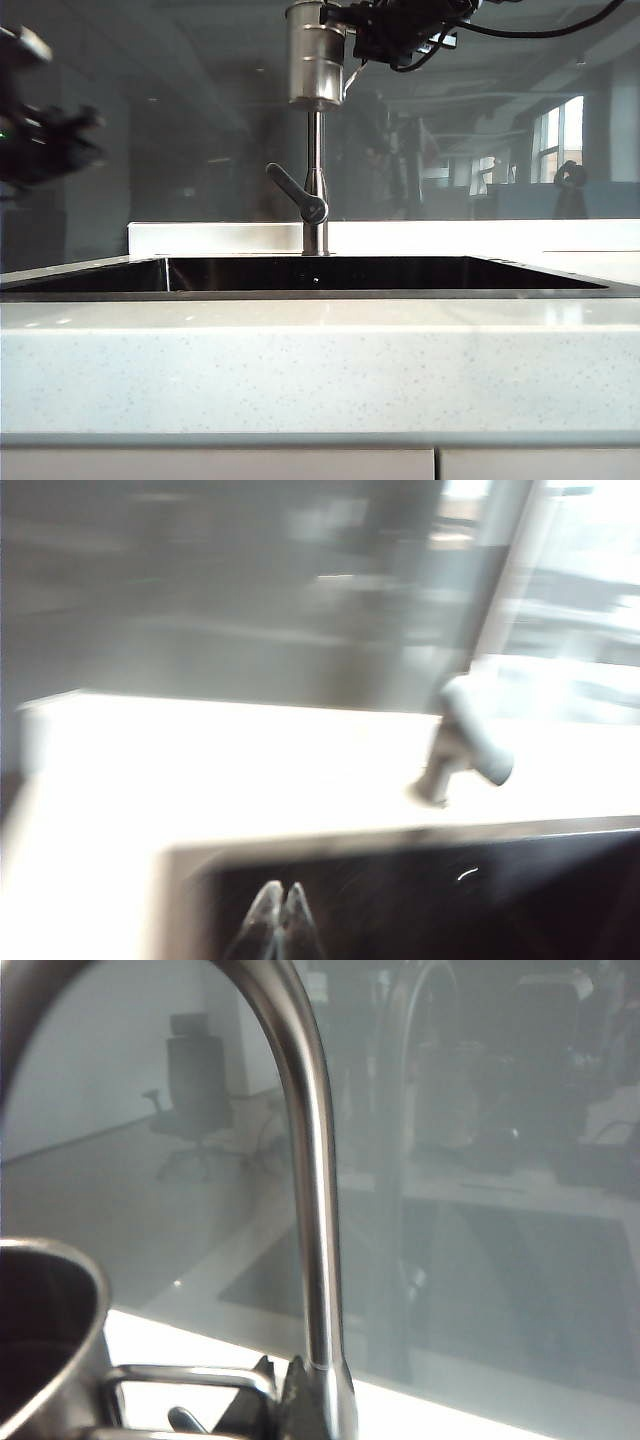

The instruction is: Pick up the mug next to the sink, go to the faucet to get some water, pour the water into the sink, and finally put the mug back to its place.

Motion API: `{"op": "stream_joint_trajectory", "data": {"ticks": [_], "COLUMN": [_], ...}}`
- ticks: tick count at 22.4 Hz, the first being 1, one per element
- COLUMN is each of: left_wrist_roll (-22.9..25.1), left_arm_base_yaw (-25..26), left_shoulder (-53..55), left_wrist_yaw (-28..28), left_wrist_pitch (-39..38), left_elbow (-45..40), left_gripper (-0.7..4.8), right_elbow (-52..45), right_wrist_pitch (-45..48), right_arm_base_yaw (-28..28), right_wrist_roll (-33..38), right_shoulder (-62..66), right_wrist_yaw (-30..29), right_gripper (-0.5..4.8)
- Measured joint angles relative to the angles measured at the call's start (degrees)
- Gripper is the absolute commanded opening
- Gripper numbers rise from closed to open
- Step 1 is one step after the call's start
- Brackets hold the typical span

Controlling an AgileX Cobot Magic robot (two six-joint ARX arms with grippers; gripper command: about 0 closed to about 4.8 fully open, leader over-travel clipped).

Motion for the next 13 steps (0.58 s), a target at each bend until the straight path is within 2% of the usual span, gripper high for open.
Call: {"op": "stream_joint_trajectory", "data": {"ticks": [1,2,3,4,5,6,9,10,13], "left_wrist_roll": [-0.2,-0.5,-0.7,-1.7,-3.0,-4.0,-12.0,-14.6,-18.2], "left_arm_base_yaw": [0.0,0.0,0.0,0.0,-0.1,-0.1,-0.7,-1.5,-4.0], "left_shoulder": [3.2,6.8,9.8,15.1,19.5,22.1,34.5,38.2,44.1], "left_wrist_yaw": [2.4,5.2,7.6,12.0,14.4,15.9,21.7,23.0,27.1], "left_wrist_pitch": [0.0,0.0,0.1,0.0,0.0,0.0,-3.0,-5.0,-8.9], "left_elbow": [3.5,7.7,11.1,18.0,24.3,28.1,48.3,55.5,67.6], "left_gripper": [0.08,0.48,1.45,2.01,2.47,3.18,4.56,4.73,4.77], "right_elbow": [0.3,0.6,0.9,1.2,1.5,1.6,1.7,1.7,1.7], "right_wrist_pitch": [0.0,0.0,0.0,0.0,0.0,0.0,-0.2,-0.2,-0.7], "right_arm_base_yaw": [0.0,0.0,0.0,0.0,0.0,0.0,0.0,0.0,0.0], "right_wrist_roll": [0.0,0.1,0.1,0.1,0.1,0.1,0.1,0.1,0.1], "right_shoulder": [0.0,0.0,0.0,0.0,0.0,0.0,0.0,0.0,0.0], "right_wrist_yaw": [-0.1,-0.1,-0.1,-0.1,-0.1,-0.1,-0.2,-0.1,-0.2], "right_gripper": [-0.02,-0.02,-0.02,-0.02,-0.02,-0.02,-0.02,-0.02,-0.02]}}
